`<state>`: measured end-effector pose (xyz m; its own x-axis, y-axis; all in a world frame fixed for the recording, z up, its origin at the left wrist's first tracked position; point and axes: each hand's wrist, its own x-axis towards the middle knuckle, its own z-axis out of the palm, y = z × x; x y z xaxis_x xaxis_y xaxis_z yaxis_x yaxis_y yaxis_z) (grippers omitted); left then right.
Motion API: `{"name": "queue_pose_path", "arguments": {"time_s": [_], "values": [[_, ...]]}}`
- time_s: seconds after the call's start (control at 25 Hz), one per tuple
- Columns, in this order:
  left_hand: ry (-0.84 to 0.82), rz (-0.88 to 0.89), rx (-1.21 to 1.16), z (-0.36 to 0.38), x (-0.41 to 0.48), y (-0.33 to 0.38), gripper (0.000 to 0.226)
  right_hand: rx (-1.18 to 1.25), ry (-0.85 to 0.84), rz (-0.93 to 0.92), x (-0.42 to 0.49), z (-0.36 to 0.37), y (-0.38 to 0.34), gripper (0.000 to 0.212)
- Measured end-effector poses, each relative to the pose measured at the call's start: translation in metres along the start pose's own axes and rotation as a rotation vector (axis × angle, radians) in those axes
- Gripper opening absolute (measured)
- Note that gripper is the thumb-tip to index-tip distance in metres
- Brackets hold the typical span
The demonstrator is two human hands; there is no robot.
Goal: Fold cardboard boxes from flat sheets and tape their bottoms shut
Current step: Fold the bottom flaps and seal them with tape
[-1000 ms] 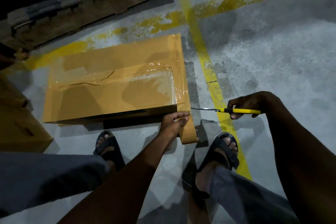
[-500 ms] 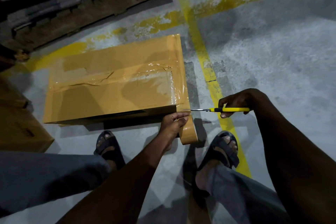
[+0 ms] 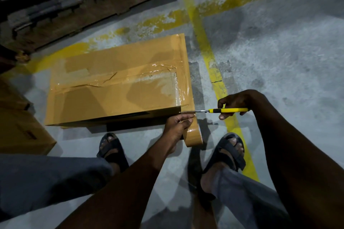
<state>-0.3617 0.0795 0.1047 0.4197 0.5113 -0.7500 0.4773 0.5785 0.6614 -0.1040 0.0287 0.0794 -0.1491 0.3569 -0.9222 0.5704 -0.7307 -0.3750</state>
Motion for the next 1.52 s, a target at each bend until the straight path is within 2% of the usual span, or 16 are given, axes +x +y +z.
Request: {"name": "queue_pose_path", "arguments": {"time_s": [0.08, 0.16, 0.4, 0.56, 0.64, 0.72, 0.84, 1.0, 1.12, 1.2, 1.28, 1.4, 1.52], "values": [[0.0, -0.005, -0.004, 0.0, -0.001, 0.001, 0.022, -0.054, 0.01, -0.018, 0.002, 0.001, -0.002, 0.037], [0.002, -0.006, -0.01, 0.0, -0.001, 0.0, 0.023, -0.05, 0.08, -0.026, 0.008, 0.002, 0.003, 0.037], [0.013, -0.018, -0.013, 0.001, 0.003, -0.003, 0.02, -0.055, 0.085, -0.105, 0.014, -0.002, 0.006, 0.068], [0.016, -0.006, 0.079, 0.003, 0.0, -0.012, 0.017, -0.352, 0.132, -0.016, 0.022, 0.009, 0.005, 0.054], [0.029, -0.005, 0.135, 0.004, -0.004, -0.018, 0.016, -0.482, 0.178, 0.085, 0.029, 0.02, 0.009, 0.059], [0.017, -0.018, 0.211, -0.001, -0.012, -0.015, 0.018, -0.409, 0.3, 0.194, 0.029, 0.03, 0.021, 0.065], [-0.045, -0.001, 0.328, -0.017, -0.028, 0.017, 0.033, -0.061, 0.665, 0.256, 0.016, 0.041, 0.027, 0.07], [-0.047, 0.177, 0.559, -0.057, -0.054, 0.085, 0.058, 0.353, 1.048, 0.117, -0.01, 0.048, -0.028, 0.057], [-0.019, 0.3, 0.835, -0.108, -0.072, 0.153, 0.06, 0.346, 1.281, 0.065, -0.041, 0.053, -0.093, 0.036], [0.026, 0.374, 1.133, -0.146, -0.081, 0.195, 0.057, 0.267, 1.339, 0.037, -0.052, 0.063, -0.14, 0.037], [0.124, 0.438, 1.307, -0.177, -0.085, 0.22, 0.053, 0.164, 1.354, -0.023, -0.045, 0.073, -0.187, 0.038], [0.208, 0.366, 1.232, -0.2, -0.086, 0.23, 0.049, -0.018, 1.352, -0.081, -0.008, 0.089, -0.244, 0.033], [0.196, 0.32, 1.18, -0.196, -0.073, 0.235, 0.048, -0.052, 1.292, -0.046, 0.023, 0.09, -0.259, 0.029]]}}
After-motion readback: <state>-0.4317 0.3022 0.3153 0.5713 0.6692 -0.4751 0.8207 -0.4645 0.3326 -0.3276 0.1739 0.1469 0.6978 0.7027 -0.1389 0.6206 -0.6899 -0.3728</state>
